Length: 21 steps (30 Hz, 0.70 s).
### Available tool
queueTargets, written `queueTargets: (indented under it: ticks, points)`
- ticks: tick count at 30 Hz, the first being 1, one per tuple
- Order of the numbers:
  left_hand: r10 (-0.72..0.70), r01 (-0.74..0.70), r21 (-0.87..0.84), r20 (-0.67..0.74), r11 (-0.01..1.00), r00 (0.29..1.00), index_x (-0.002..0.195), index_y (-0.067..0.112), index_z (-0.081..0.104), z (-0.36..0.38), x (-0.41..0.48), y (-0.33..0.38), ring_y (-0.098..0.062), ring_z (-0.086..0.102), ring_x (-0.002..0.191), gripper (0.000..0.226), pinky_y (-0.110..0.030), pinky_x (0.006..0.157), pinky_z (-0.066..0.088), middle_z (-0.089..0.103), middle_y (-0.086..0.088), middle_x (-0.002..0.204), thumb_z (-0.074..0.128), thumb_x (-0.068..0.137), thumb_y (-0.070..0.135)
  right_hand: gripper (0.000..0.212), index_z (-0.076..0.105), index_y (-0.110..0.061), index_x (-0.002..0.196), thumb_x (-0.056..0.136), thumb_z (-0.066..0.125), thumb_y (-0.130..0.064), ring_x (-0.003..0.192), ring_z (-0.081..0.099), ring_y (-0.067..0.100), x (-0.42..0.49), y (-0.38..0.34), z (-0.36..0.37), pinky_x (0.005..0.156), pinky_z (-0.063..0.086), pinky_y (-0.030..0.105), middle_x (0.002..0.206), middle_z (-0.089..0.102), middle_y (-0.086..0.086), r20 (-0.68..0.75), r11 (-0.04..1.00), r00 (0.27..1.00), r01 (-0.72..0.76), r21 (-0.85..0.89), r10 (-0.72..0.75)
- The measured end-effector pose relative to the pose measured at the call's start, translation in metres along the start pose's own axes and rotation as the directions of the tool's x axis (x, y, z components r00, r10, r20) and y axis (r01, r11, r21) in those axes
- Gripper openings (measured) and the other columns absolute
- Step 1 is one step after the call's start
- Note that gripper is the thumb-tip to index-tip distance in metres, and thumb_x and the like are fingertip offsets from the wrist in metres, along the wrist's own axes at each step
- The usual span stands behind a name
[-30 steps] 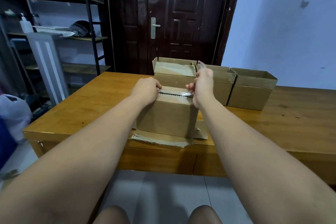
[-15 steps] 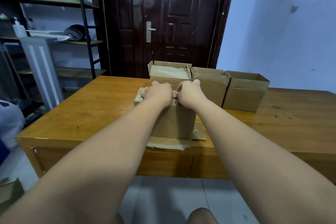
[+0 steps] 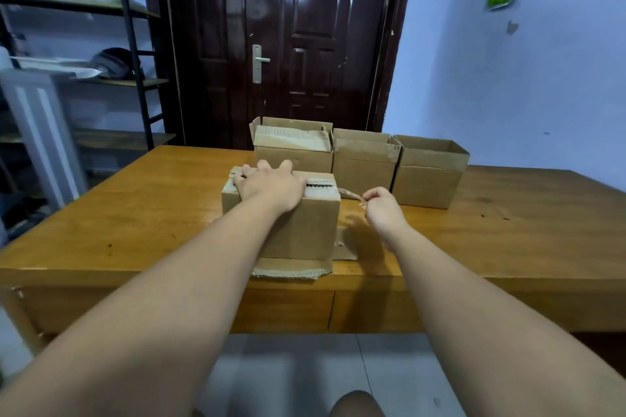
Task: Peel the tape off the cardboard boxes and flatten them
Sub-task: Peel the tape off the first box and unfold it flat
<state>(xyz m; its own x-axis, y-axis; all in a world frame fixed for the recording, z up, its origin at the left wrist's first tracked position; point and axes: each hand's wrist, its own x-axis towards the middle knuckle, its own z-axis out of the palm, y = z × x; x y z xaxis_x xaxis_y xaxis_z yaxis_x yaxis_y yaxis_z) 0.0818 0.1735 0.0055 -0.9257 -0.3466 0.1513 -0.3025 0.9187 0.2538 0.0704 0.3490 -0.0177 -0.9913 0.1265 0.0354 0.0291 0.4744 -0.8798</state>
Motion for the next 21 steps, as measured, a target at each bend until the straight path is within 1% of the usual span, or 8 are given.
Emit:
queueTargets:
  ticks: [2,5,9,12,14,16,19,21]
  points:
    - [0.014,-0.014,0.019,0.005,1.0,1.0,0.133,0.028,0.042,-0.001,-0.002,0.0,-0.044,0.026,0.136,0.055,-0.057,0.107,0.023,0.037,-0.019,0.142,0.024,0.092,0.061,0.029,0.058,-0.013,0.119,0.098,0.038,-0.019,0.082,0.051,0.016,-0.01,-0.001,0.004,0.074,0.042,0.031,0.1,0.056,0.005,0.114,0.959,0.988,-0.128,0.253,0.102]
    - [0.022,-0.021,0.026,-0.01,0.999,1.0,0.136,0.03,0.041,-0.004,-0.005,0.0,-0.042,0.025,0.137,0.065,-0.056,0.107,0.023,0.035,-0.018,0.145,0.023,0.089,0.07,0.045,0.061,-0.013,0.117,0.095,0.048,-0.05,0.121,0.045,0.025,-0.011,-0.001,0.01,0.1,0.035,0.04,0.131,0.052,0.008,0.172,0.924,0.971,-0.212,0.318,0.164]
    - [0.024,-0.023,0.035,-0.009,0.999,1.0,0.136,0.03,0.04,-0.001,-0.004,-0.001,-0.042,0.023,0.139,0.061,-0.055,0.109,0.025,0.034,-0.018,0.146,0.024,0.09,0.066,0.05,0.054,-0.008,0.132,0.092,0.061,-0.037,0.131,0.041,0.03,-0.007,0.003,0.021,0.107,0.033,0.04,0.141,0.049,0.011,0.137,0.834,0.961,-0.277,0.477,0.24]
    - [0.025,-0.025,0.029,-0.015,0.999,1.0,0.136,0.03,0.04,0.001,-0.003,-0.002,-0.042,0.024,0.139,0.059,-0.056,0.109,0.025,0.034,-0.017,0.147,0.025,0.091,0.065,0.032,0.06,-0.006,0.119,0.094,0.06,-0.025,0.117,0.052,0.03,-0.007,0.01,0.029,0.1,0.041,0.04,0.131,0.056,0.015,0.091,0.782,0.944,-0.314,0.538,0.316]
    - [0.027,-0.027,0.031,-0.023,0.999,0.999,0.136,0.03,0.04,0.0,-0.002,-0.002,-0.041,0.024,0.139,0.058,-0.056,0.109,0.025,0.033,-0.017,0.147,0.025,0.091,0.064,0.03,0.057,0.001,0.121,0.098,0.049,-0.018,0.084,0.059,0.025,-0.005,0.021,0.03,0.094,0.047,0.041,0.106,0.063,0.017,0.083,0.728,0.933,-0.326,0.603,0.35]
    - [0.027,-0.027,0.03,-0.024,0.999,0.999,0.137,0.03,0.04,-0.001,-0.003,-0.001,-0.041,0.023,0.139,0.058,-0.056,0.11,0.024,0.033,-0.017,0.148,0.025,0.092,0.063,0.034,0.054,0.004,0.125,0.1,0.041,-0.016,0.063,0.053,0.018,-0.003,0.029,0.03,0.088,0.051,0.041,0.078,0.056,0.009,0.045,0.678,0.924,-0.311,0.665,0.38]
    - [0.026,-0.025,0.032,-0.019,0.999,0.999,0.136,0.03,0.04,-0.002,-0.003,-0.001,-0.041,0.027,0.137,0.058,-0.056,0.109,0.026,0.035,-0.017,0.146,0.026,0.091,0.063,0.031,0.06,-0.01,0.118,0.096,0.041,-0.019,0.065,0.058,0.019,-0.006,0.028,0.028,0.078,0.056,0.04,0.077,0.06,0.006,0.017,0.577,0.902,-0.291,0.763,0.431]
    - [0.02,-0.019,0.036,-0.018,0.999,1.0,0.136,0.03,0.04,-0.001,-0.003,-0.001,-0.04,0.029,0.135,0.057,-0.056,0.108,0.027,0.036,-0.017,0.144,0.026,0.091,0.063,0.031,0.059,-0.018,0.114,0.094,0.036,-0.011,0.07,0.06,0.02,-0.006,0.024,0.03,0.082,0.056,0.04,0.086,0.065,0.006,0.014,0.608,0.925,-0.26,0.75,0.379]
